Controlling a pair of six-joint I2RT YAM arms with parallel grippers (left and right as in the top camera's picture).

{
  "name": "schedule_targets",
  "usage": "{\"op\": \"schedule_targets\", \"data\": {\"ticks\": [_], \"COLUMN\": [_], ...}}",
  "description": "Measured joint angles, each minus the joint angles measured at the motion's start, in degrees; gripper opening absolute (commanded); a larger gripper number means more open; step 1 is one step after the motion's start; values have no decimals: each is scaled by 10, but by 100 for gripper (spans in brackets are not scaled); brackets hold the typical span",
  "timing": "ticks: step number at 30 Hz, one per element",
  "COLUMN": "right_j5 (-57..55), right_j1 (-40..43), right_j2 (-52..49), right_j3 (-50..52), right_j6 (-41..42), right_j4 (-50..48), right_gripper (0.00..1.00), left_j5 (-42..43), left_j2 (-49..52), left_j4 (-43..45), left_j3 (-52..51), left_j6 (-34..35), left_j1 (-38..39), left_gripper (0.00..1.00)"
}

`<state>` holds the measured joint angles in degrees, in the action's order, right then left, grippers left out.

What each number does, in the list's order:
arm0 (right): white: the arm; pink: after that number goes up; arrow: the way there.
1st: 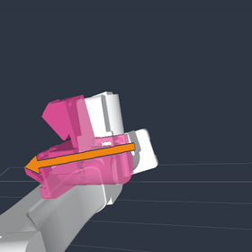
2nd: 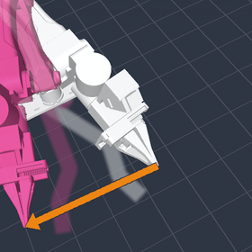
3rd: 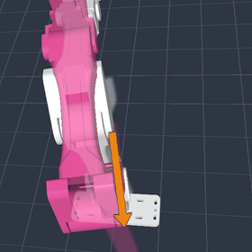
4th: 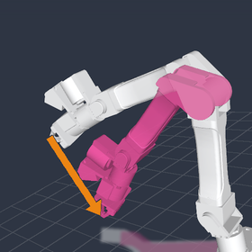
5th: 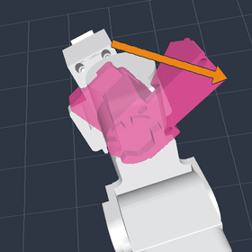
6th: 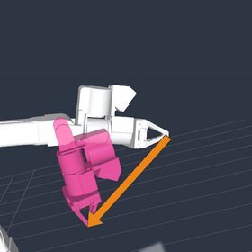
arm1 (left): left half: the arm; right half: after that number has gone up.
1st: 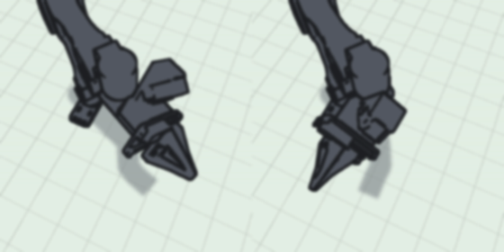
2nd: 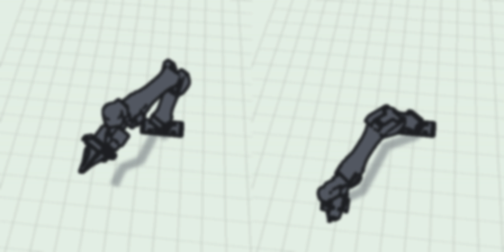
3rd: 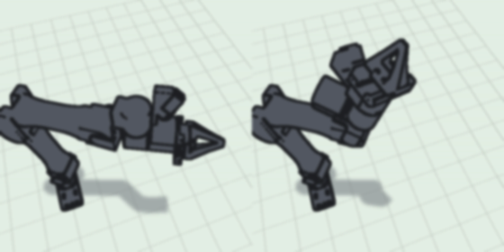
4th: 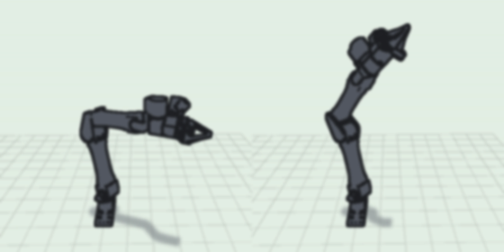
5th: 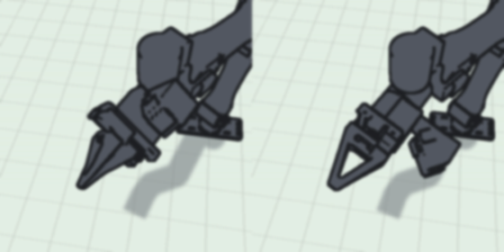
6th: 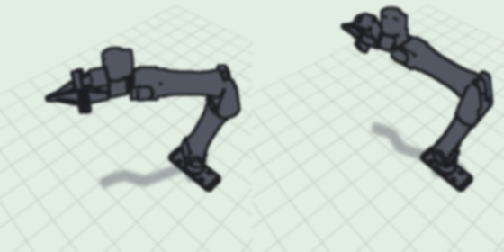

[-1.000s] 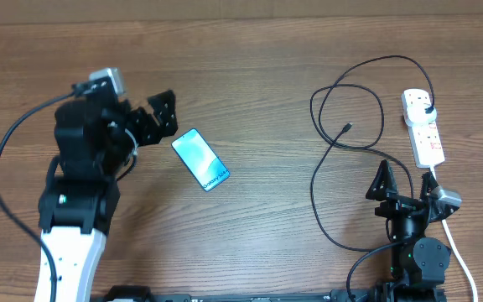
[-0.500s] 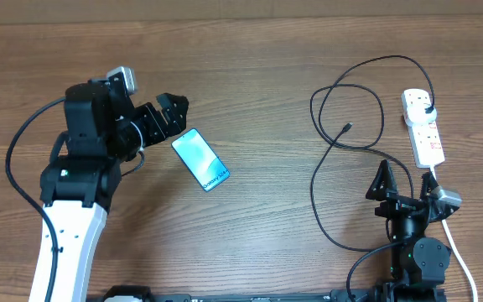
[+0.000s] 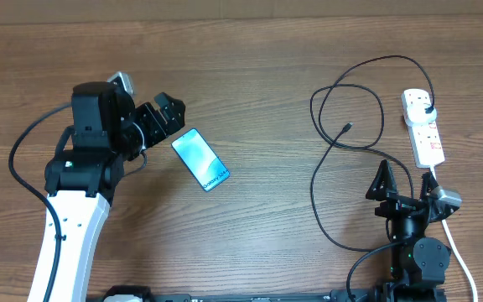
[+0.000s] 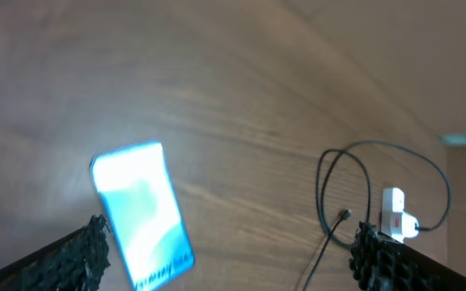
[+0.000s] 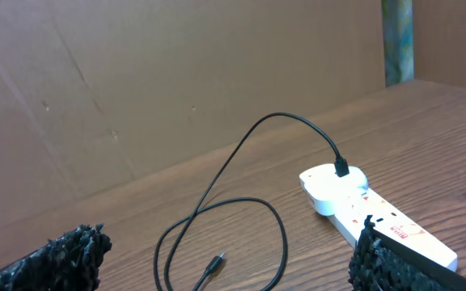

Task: Plug charger to phone and switch on socket
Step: 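Move the left gripper over the phone and lower toward it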

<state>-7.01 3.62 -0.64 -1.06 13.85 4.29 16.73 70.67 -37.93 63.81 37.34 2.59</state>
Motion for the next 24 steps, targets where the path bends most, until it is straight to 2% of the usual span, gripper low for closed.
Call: {"op": "schedule_targets", "data": {"ticks": [7, 15, 24], "right_j5": [0, 0, 0], "right_j1": [0, 0, 0], "right_j2": [0, 0, 0], "right_j3": [0, 0, 0], "right_j6": [0, 0, 0], "right_j4": [0, 0, 0], "right_gripper": [100, 100, 100], "left_j5": [-35, -93, -118], "left_j2": [16, 43, 86], "left_j4": [-64, -157, -121], "left_j3": [1, 2, 3], "left_j6": [80, 102, 97], "left_j1": [0, 0, 23], "left_gripper": [100, 100, 100]}}
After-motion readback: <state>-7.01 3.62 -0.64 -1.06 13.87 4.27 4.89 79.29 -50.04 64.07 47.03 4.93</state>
